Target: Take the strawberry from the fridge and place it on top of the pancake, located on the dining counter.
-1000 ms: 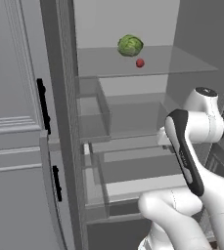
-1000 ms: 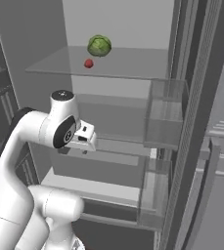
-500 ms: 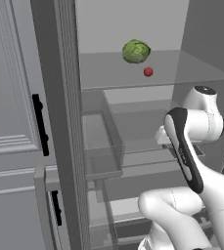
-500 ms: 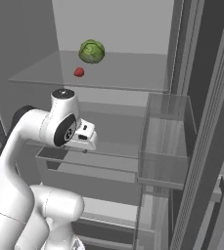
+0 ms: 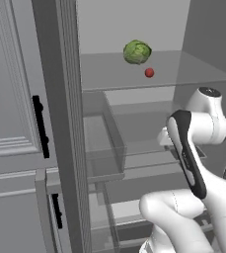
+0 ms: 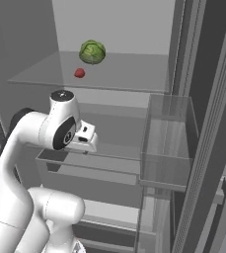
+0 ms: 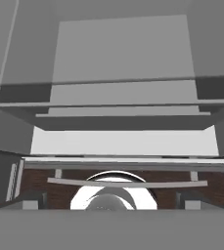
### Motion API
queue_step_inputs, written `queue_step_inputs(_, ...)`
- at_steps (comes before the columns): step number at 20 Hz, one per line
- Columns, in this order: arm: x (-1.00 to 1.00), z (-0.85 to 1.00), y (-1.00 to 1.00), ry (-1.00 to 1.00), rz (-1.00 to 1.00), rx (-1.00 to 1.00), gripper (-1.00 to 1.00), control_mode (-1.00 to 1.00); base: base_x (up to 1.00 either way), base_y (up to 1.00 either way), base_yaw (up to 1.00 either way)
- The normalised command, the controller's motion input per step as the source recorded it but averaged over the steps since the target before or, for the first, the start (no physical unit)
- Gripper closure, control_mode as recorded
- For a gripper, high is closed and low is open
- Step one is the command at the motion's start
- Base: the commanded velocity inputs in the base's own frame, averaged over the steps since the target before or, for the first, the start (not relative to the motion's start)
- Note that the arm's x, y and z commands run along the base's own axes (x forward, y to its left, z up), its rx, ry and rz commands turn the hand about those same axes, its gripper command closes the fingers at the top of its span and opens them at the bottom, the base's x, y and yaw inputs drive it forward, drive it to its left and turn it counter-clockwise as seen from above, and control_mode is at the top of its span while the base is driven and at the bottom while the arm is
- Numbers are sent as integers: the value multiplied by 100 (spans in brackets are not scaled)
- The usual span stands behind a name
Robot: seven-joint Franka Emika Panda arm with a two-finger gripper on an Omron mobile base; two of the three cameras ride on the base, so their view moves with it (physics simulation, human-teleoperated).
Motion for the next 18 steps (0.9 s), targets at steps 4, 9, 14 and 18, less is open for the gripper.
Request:
queue_step_inputs(4,-19,63,12,-47,0,-12,-100,-100,0,0,0)
queue_step_inputs(9,-23,93,14,-62,7,-13,-100,-100,0,0,0)
queue_step_inputs(14,-2,90,19,-36,16,-5,-100,-100,0,0,0)
queue_step_inputs(18,18,81,0,-19,-1,0,-100,-100,0,0,0)
